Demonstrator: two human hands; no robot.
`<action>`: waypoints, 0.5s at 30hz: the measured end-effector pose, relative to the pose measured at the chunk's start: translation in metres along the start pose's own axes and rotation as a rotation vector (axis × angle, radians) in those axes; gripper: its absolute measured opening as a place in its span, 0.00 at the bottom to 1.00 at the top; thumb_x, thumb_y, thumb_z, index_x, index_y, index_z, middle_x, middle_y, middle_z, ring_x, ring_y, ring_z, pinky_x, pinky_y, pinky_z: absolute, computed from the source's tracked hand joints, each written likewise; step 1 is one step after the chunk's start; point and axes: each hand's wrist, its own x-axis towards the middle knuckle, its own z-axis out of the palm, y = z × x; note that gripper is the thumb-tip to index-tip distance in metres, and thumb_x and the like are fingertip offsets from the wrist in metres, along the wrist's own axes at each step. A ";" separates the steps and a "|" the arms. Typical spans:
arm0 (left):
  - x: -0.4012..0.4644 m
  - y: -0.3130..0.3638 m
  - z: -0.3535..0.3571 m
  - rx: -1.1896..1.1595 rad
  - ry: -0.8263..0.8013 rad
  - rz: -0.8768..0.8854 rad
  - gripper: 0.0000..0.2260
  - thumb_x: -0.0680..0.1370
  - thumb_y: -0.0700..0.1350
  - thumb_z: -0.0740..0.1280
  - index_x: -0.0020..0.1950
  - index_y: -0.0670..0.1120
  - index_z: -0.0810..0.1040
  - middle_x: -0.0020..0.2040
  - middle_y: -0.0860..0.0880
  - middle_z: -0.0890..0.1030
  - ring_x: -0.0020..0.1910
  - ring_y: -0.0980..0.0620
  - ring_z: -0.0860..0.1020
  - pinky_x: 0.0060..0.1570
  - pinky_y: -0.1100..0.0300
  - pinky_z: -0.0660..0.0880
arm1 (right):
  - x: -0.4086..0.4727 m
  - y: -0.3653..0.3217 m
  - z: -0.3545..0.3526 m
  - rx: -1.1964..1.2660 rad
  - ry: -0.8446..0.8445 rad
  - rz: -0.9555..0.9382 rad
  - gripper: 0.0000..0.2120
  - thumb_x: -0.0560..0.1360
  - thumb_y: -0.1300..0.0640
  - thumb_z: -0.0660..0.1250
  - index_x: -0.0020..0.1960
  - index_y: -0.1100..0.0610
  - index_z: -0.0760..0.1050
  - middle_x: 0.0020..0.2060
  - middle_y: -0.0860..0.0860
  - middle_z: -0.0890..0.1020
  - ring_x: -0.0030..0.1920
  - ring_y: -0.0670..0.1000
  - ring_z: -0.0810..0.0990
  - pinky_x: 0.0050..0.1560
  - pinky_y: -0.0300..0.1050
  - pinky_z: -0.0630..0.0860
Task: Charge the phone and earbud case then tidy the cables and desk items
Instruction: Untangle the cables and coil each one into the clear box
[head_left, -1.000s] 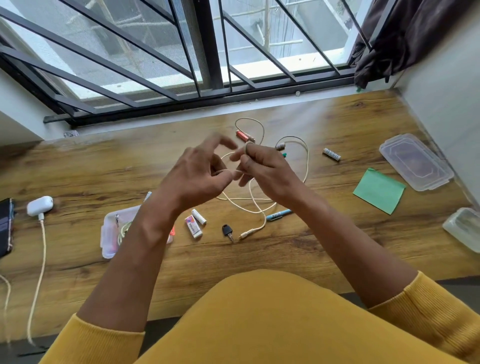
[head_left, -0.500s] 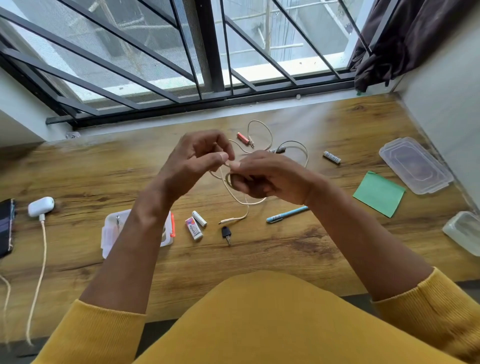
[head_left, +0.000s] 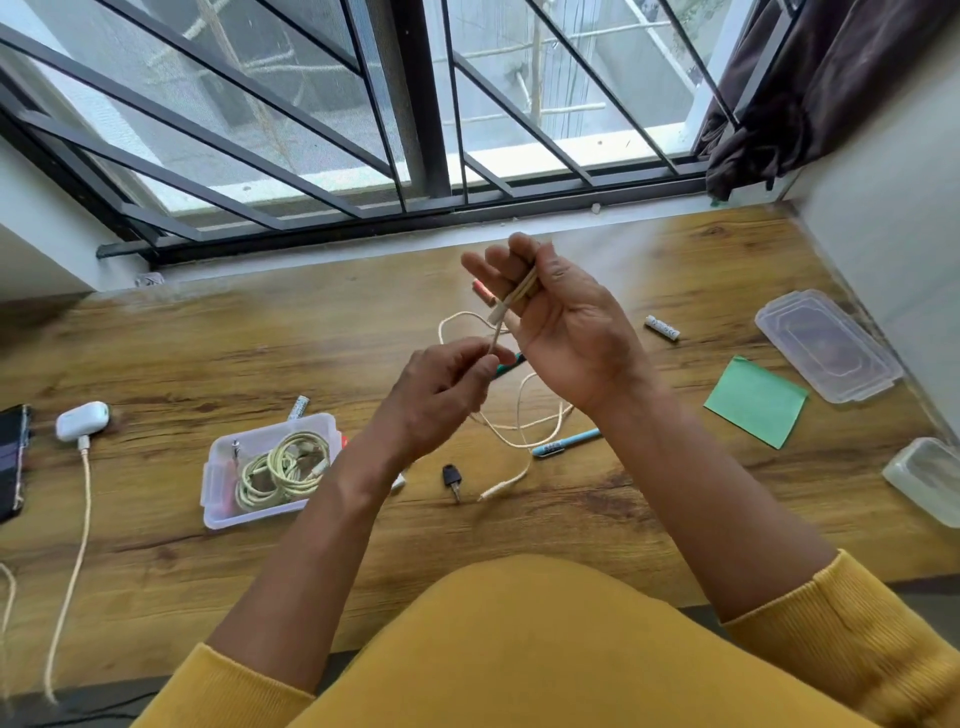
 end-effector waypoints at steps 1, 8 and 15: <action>-0.001 0.002 0.002 0.020 -0.004 -0.006 0.14 0.84 0.52 0.62 0.62 0.50 0.84 0.34 0.52 0.79 0.34 0.51 0.79 0.39 0.49 0.80 | 0.001 0.002 -0.002 0.008 0.022 -0.003 0.18 0.90 0.56 0.48 0.61 0.61 0.76 0.55 0.55 0.86 0.71 0.61 0.77 0.81 0.61 0.62; 0.004 0.022 -0.007 0.220 -0.065 0.035 0.08 0.87 0.48 0.63 0.57 0.57 0.82 0.32 0.54 0.81 0.32 0.57 0.78 0.38 0.55 0.73 | 0.001 0.012 0.000 -0.305 0.098 -0.096 0.17 0.89 0.60 0.50 0.70 0.68 0.72 0.66 0.64 0.81 0.73 0.59 0.77 0.80 0.57 0.66; 0.016 0.026 -0.030 0.198 -0.003 0.044 0.10 0.85 0.47 0.67 0.64 0.53 0.84 0.34 0.59 0.80 0.28 0.60 0.77 0.29 0.56 0.77 | -0.003 0.020 0.001 -0.923 0.175 -0.160 0.13 0.87 0.64 0.58 0.65 0.67 0.78 0.58 0.62 0.84 0.62 0.58 0.84 0.66 0.59 0.80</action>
